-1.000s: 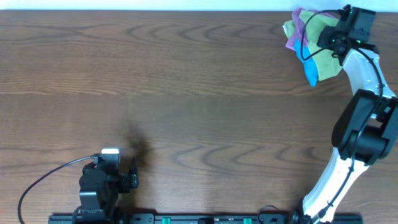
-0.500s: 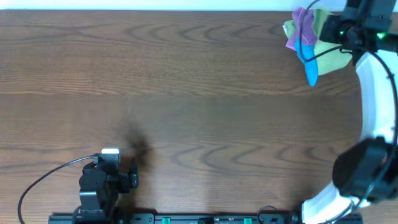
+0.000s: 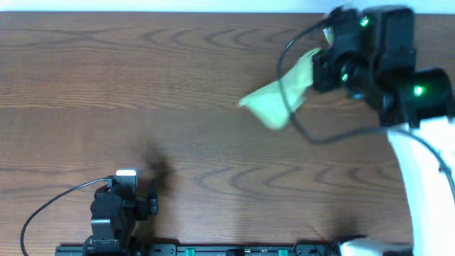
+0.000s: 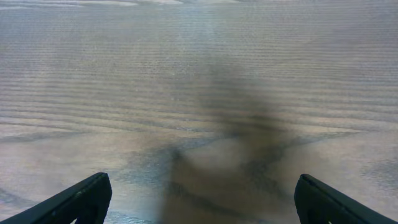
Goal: Fold the cloth
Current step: 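Lift the green cloth with the right gripper and drag it to table center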
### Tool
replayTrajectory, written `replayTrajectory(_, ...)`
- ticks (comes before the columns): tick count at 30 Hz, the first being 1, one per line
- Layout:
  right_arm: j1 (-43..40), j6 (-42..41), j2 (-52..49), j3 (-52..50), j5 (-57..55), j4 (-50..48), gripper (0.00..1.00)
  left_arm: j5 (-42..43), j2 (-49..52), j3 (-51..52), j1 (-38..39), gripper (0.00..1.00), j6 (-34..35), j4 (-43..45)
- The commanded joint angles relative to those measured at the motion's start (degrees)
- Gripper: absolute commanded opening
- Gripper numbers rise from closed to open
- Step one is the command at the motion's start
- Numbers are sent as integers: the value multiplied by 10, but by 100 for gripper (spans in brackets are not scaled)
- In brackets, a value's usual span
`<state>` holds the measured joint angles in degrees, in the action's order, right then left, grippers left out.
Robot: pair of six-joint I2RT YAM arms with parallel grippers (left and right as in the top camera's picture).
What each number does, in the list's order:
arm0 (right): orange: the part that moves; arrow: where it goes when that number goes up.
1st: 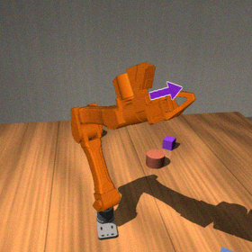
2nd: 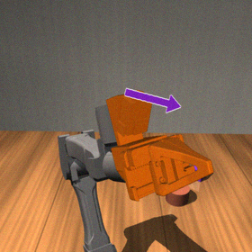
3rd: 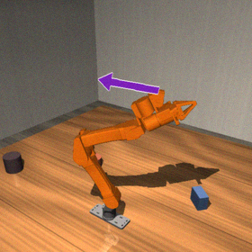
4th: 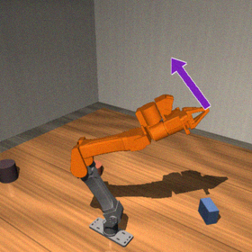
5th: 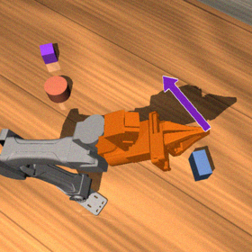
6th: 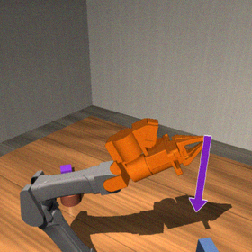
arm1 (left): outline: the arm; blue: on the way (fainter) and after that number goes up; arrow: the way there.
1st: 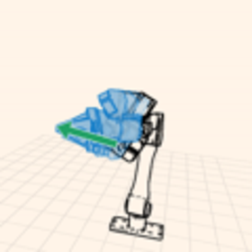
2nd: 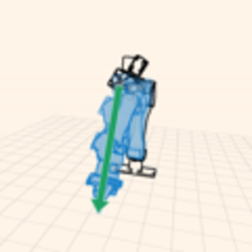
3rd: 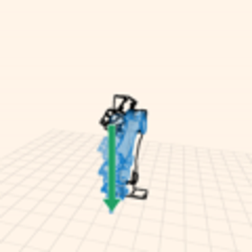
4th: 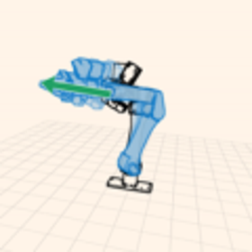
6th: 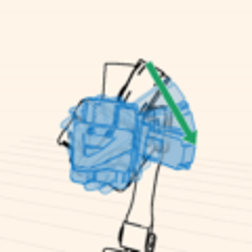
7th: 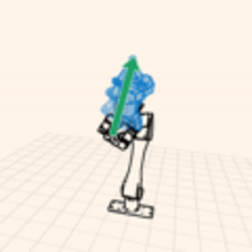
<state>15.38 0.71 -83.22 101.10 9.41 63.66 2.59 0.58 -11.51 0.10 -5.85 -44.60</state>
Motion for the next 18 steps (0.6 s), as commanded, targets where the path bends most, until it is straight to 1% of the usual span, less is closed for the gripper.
replayTrajectory(1,69,6,10,3,17,20,1,4,-4,12,-2,95,-2,-19)
replayTrajectory(6,176,-3,1,3,23,5,1,4,-4,12,-2,95,-2,-19)
replayTrajectory(8,210,-7,-6,3,30,-19,1,4,-4,12,-2,95,-2,-19)
replayTrajectory(11,260,-12,-25,3,31,-80,1,4,-4,12,-2,95,-2,-19)
replayTrajectory(14,286,-20,-50,3,51,-132,1,4,-4,12,-2,95,-2,-19)
replayTrajectory(18,298,-39,-87,3,82,-178,1,4,-4,12,-2,95,-2,-19)
